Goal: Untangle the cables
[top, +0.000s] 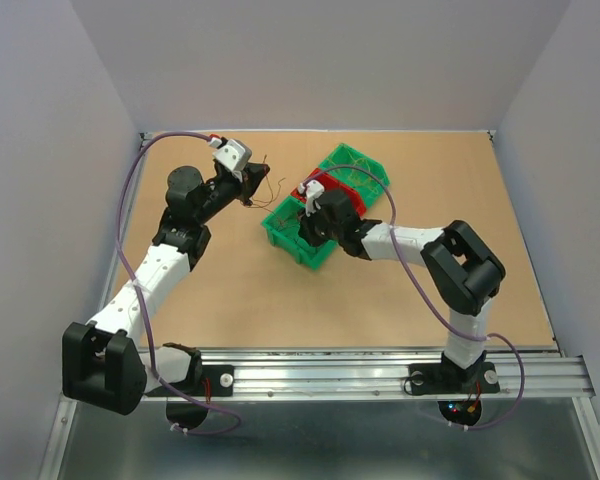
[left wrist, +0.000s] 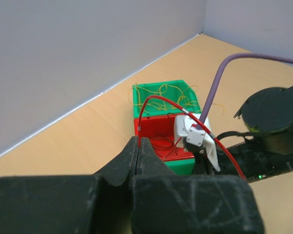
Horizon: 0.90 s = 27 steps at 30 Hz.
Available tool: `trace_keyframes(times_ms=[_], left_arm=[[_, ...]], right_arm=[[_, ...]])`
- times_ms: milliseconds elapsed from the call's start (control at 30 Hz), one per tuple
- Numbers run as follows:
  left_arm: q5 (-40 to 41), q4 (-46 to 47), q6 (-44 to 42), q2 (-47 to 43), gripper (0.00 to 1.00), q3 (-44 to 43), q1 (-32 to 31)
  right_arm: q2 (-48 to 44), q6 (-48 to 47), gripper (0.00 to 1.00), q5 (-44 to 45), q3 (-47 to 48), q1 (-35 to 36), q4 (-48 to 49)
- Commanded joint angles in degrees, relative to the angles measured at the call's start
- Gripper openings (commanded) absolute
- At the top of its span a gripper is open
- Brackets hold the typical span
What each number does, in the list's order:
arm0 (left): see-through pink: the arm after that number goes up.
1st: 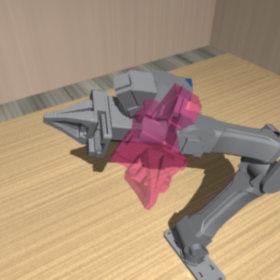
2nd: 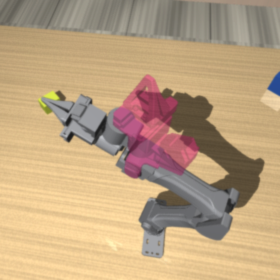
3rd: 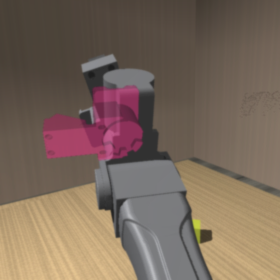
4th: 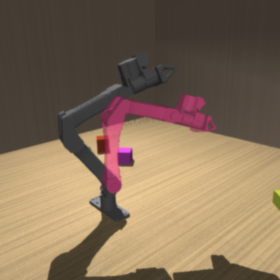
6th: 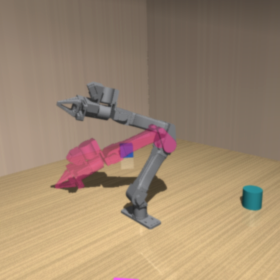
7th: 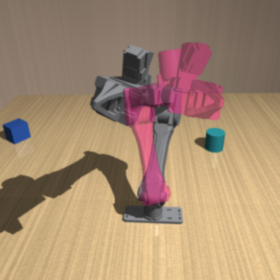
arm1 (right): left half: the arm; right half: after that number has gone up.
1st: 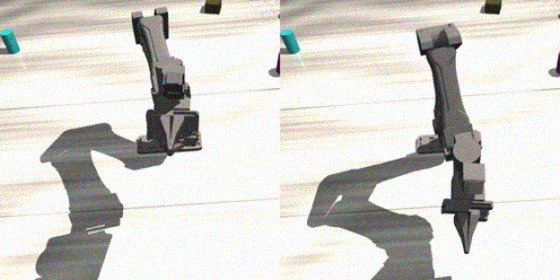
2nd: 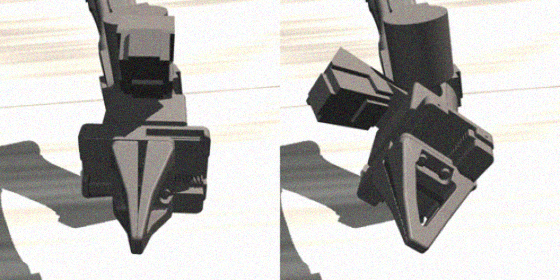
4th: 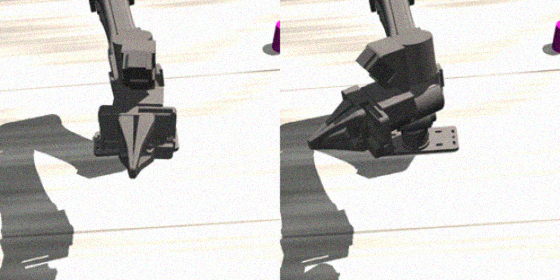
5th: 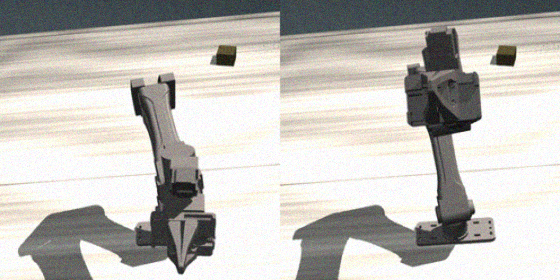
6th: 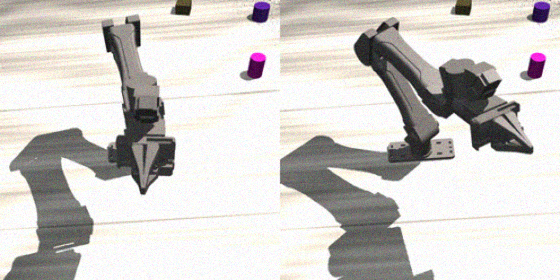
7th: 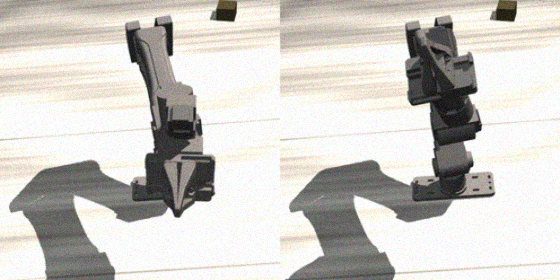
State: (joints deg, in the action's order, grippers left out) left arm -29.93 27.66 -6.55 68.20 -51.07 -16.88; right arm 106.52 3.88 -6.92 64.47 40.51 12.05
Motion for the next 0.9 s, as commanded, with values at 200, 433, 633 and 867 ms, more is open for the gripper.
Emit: trace_keyframes(times_ms=[200, 433, 633, 867], left_arm=[[-1.4, 3.1, 0.0, 0.0, 0.00, -0.3, -0.1], [-2.8, 2.8, 0.0, 1.6, 0.00, -1.0, -0.1], [-5.5, 2.5, 0.7, 4.7, 0.00, -2.6, -0.3], [-8.6, 2.2, 1.3, 9.2, 0.00, -5.0, -1.4]], right_arm=[[9.3, 0.5, 0.00, -0.6, 6.5, -1.1, 2.1], [10.7, 0.3, 0.01, -0.9, 5.9, -1.6, 1.2], [2.9, 0.0, 0.15, 0.2, 4.1, -1.6, 1.3], [-8.1, 0.1, 0.21, 4.7, -0.8, -1.5, 1.4]])
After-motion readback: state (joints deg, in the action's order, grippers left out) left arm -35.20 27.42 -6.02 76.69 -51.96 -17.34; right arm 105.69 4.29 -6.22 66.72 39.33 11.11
